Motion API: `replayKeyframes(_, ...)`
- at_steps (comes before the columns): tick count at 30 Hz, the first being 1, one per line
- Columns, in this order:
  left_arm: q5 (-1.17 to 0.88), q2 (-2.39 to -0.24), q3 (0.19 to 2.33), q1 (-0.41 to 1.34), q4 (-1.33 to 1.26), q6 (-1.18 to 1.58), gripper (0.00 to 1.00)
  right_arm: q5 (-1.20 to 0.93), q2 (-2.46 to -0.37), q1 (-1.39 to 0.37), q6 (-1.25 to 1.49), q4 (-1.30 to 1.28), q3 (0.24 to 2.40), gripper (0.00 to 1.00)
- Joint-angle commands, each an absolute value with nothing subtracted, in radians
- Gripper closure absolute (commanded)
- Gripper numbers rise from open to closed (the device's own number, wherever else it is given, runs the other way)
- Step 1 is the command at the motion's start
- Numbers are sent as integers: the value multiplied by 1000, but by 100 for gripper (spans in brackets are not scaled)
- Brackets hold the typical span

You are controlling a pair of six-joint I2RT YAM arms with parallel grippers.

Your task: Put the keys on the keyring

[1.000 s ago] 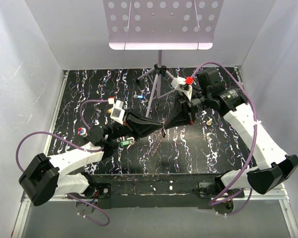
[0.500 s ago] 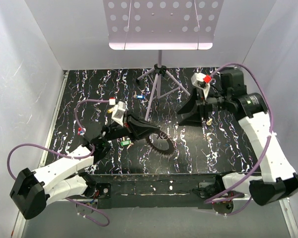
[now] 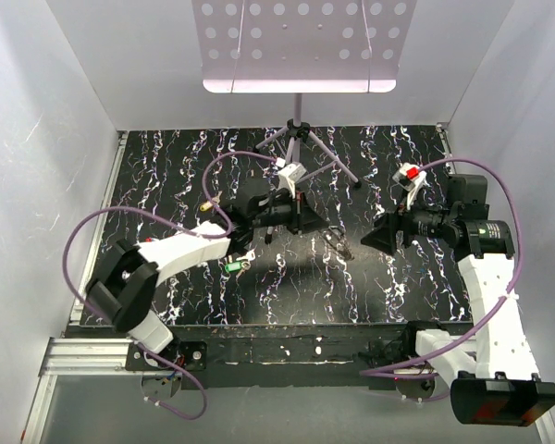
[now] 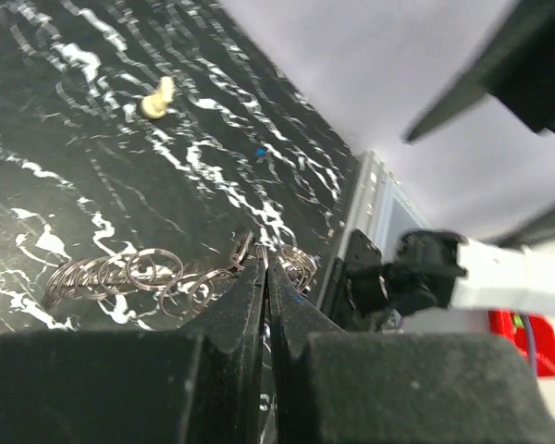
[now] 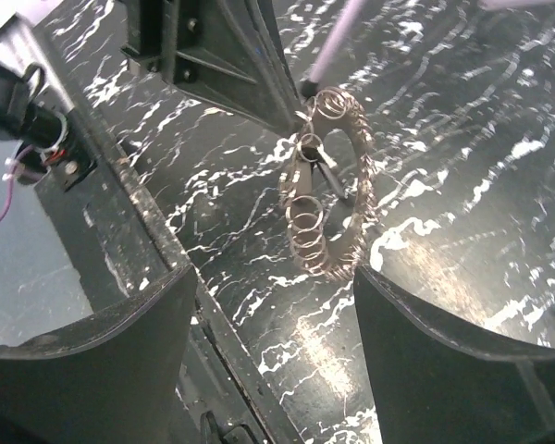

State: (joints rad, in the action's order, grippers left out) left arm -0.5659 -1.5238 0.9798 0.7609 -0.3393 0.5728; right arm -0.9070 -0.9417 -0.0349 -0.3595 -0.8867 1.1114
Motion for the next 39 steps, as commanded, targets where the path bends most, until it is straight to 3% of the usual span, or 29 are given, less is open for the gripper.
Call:
replayKeyframes(1, -390, -1655, 1089, 768, -396, 679, 100, -893, -931, 60, -305, -831, 1095, 23)
replayKeyframes(12, -290, -1973, 1420, 787, -466, 680, 100, -917, -885, 130, -285, -813, 1002, 24)
replayKeyframes(18, -304, -1976, 1318, 787, -516, 703, 99, -930, -864, 141, -279, -808, 954, 24)
replayKeyframes(20, -313, -1980, 1281, 785, -465, 690, 85, -939, -861, 144, -279, -808, 937, 24)
replayKeyframes(26, -334, -1902, 1106, 787, -419, 670, 64, -963, -836, 153, -279, -810, 896, 24)
replayKeyframes(35, -129, -1377, 988, 876, -16, 391, 18, -911, -764, 176, -308, -804, 854, 24)
replayKeyframes(37, -85, -1255, 931, 873, 67, 377, 2, -891, -743, 190, -307, -787, 848, 24)
replayKeyframes(39, -68, -1134, 875, 855, 158, 356, 2, -868, -726, 212, -273, -759, 847, 23)
